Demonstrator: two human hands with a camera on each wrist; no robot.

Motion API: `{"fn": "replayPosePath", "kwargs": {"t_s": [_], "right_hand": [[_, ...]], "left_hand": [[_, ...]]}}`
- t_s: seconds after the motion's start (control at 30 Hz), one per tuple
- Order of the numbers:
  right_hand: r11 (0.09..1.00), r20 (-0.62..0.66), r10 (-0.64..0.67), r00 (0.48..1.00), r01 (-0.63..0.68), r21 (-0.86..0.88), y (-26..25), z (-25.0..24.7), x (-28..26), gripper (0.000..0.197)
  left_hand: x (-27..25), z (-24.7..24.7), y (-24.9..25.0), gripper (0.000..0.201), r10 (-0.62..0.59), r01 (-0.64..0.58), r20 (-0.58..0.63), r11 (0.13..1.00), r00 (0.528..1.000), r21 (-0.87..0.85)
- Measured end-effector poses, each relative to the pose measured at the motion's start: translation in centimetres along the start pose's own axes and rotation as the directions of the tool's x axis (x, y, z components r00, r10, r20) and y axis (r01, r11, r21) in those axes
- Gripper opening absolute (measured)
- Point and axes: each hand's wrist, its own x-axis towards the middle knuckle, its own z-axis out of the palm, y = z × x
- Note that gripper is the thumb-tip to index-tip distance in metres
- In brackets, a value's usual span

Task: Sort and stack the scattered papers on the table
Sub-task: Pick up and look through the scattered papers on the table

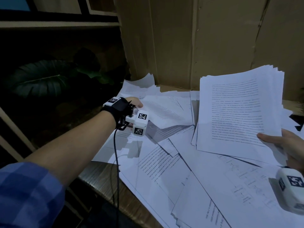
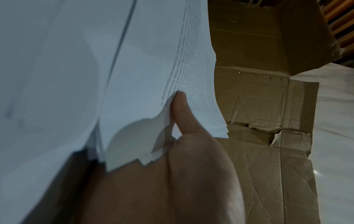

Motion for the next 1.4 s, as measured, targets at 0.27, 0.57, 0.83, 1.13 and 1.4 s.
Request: {"fn": "replayPosePath", "kwargs": {"t_s": [0.27, 0.57, 0.83, 1.13, 1.4], "right_hand": [[1.000, -0.009, 0.003, 1.000, -0.003, -0.009, -0.1, 0.2, -0.3, 0.052], [1.000, 0.019, 0.013, 1.000, -0.013, 0.005, -0.8, 0.8, -1.2, 0.041], [1.000, 0.011, 0.011, 1.000, -0.011, 0.015, -0.9, 1.2, -1.5, 0.036], [0.999, -0.010, 0.040, 0.999, -0.040, 0.001, -1.0, 1.3, -1.5, 0.034], [0.999, -0.023, 0.028, 0.999, -0.028, 0.019, -1.2, 1.4, -1.6, 0.035]], "left_hand": [[0.1, 0.6, -2.5, 0.023, -0.013, 0.013, 0.005, 0.983, 1.000, -0.181], [-0.1, 0.6, -1.5, 0.021, 0.008, -0.007, 0.000, 0.988, 1.000, -0.155], [1.2, 0.7, -1.3, 0.025, 0.090, -0.079, -0.205, 0.995, 0.975, 0.061], [0.5, 1.9, -2.1, 0.026, 0.113, -0.122, -0.060, 0.979, 0.992, -0.165], [1.2, 0.8, -4.4, 0.020, 0.198, -0.202, -0.224, 0.979, 0.954, 0.005]]}}
